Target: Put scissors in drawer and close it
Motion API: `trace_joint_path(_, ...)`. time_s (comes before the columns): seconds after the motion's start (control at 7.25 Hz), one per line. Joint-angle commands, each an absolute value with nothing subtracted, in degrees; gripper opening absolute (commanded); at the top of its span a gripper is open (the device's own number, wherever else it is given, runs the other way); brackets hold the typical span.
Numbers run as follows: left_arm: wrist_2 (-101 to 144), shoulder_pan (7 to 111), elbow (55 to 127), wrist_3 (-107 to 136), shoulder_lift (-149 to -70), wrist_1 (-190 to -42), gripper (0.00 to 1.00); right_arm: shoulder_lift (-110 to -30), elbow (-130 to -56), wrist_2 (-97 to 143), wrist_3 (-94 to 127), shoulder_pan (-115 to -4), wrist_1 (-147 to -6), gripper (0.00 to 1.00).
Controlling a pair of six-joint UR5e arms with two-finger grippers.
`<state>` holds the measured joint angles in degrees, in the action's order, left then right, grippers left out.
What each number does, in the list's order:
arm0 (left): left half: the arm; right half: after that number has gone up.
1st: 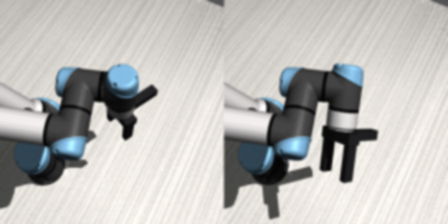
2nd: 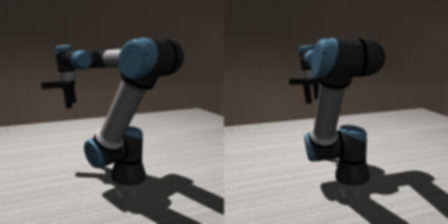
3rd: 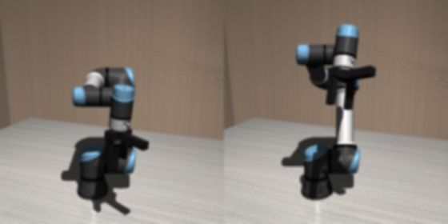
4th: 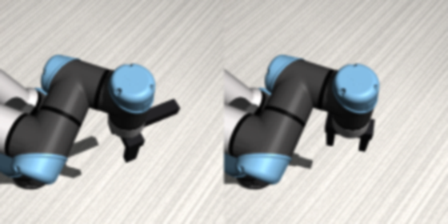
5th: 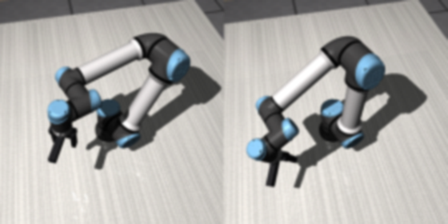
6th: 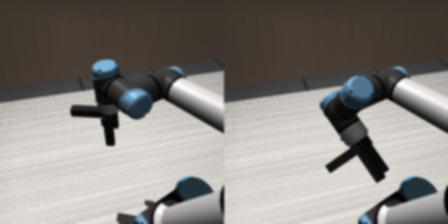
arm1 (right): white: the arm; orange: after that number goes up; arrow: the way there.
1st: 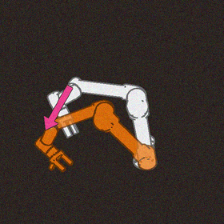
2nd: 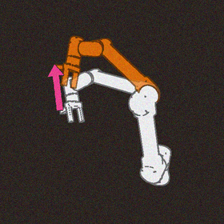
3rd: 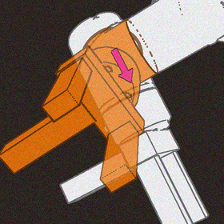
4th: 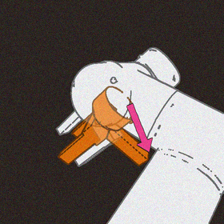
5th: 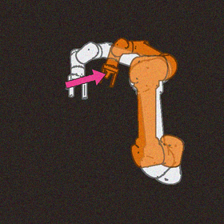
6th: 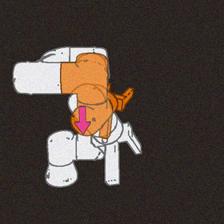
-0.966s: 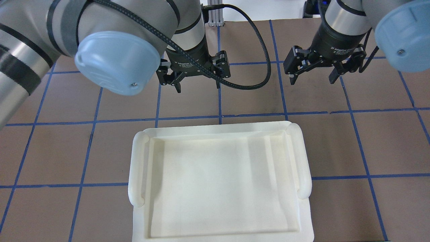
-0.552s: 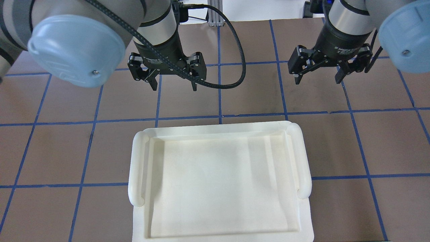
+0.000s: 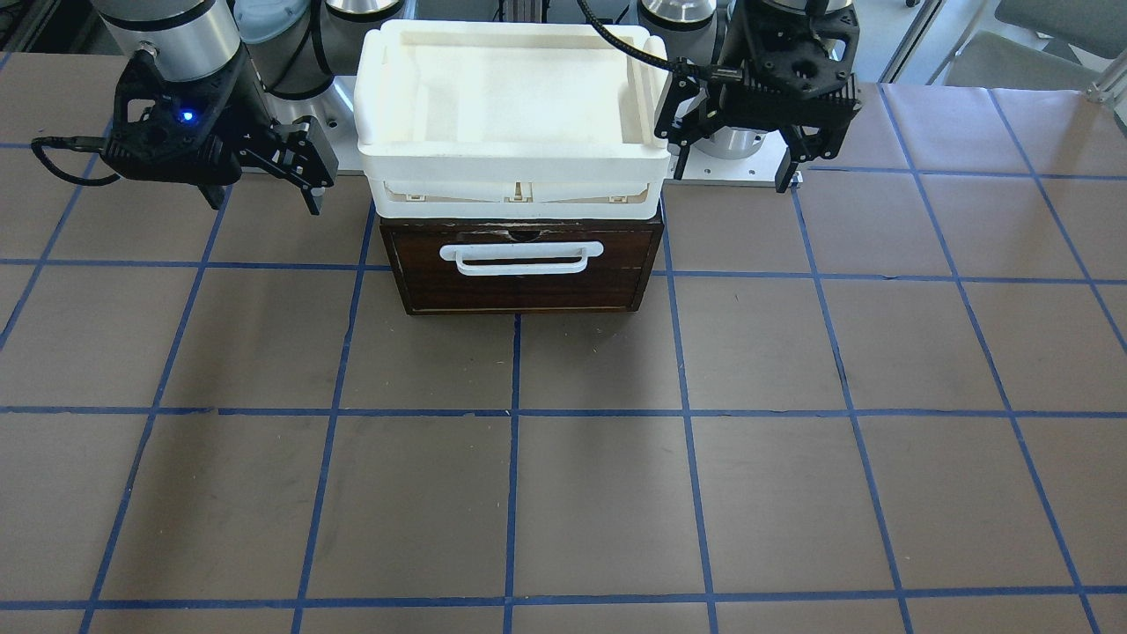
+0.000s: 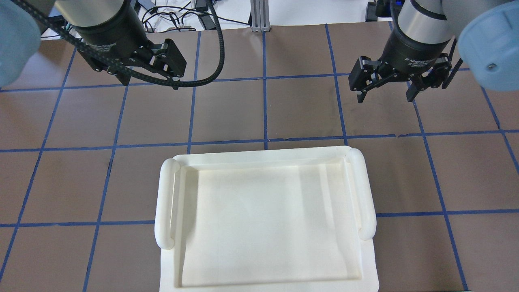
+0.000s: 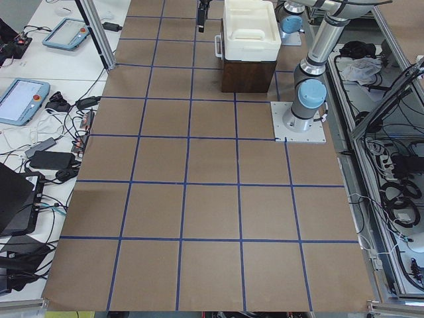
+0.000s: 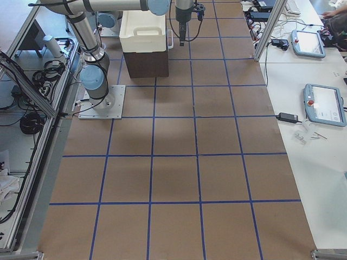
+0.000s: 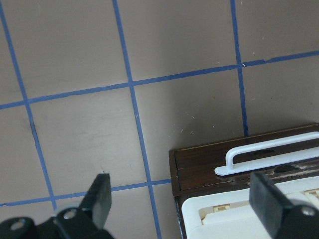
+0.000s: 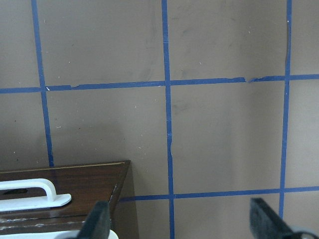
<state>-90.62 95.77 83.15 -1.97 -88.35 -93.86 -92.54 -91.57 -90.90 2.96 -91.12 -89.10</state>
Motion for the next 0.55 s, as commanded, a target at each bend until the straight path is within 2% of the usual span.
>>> trace_joint_path(0.0, -89.9, 95.3, 85.6, -0.8, -86.9, -94.1, 1.00, -92.5, -91.6, -91.1, 2.8, -91.1, -89.0, 1.00)
trace_joint_path(0.41, -89.6, 93.0, 86.6, -0.2, -86.7, -89.5, 1.00, -92.5, -91.6, -91.1, 2.8, -91.1, -89.0, 1.00)
